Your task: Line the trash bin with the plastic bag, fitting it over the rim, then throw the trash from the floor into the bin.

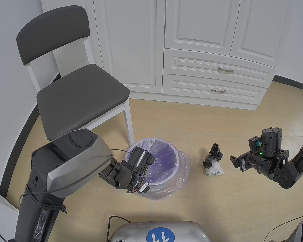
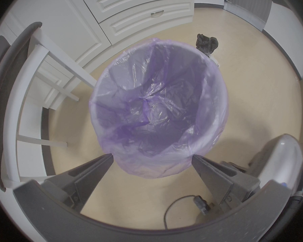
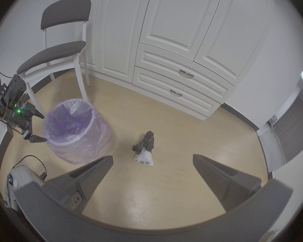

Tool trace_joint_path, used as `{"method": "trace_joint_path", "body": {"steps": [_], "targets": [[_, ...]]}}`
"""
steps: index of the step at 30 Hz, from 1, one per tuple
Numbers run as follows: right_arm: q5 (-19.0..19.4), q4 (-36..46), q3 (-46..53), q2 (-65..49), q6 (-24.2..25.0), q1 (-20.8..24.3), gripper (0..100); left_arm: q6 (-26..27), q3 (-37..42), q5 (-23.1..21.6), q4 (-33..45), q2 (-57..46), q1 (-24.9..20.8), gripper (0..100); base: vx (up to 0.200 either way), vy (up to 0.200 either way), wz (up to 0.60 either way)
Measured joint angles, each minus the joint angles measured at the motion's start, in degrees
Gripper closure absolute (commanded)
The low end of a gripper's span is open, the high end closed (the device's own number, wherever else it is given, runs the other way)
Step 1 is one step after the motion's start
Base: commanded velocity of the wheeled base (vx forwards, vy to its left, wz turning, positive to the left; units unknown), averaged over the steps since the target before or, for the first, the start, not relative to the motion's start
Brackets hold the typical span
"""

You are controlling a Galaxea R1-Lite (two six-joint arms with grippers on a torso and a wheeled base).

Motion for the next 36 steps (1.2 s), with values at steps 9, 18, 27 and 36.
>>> {"method": "trace_joint_path", "body": {"steps": [9, 18, 27, 36], "targets": [[0.0, 0.0, -0.2, 0.5, 0.0, 0.0, 0, 3.0, -3.5, 0.0, 0.4, 2.2, 0.5, 0, 0.0, 0.0, 0.0], [0.0, 0.0, -0.1, 0.8, 0.1, 0.7, 0, 3.7, -2.3, 0.0, 0.1, 2.3, 0.7, 0, 0.0, 0.0, 0.0], [-0.1, 1.2, -3.0, 1.5, 3.3, 7.9, 0, 3.0, 12.5, -4.3, -7.0, -4.5, 0.4, 0, 0.0, 0.0, 0.0], [-0.5, 21.5, -23.7, 6.0, 7.4, 14.6, 0, 0.7, 27.9, -6.6, -20.3, -13.7, -0.1, 0, 0.0, 0.0, 0.0]]}}
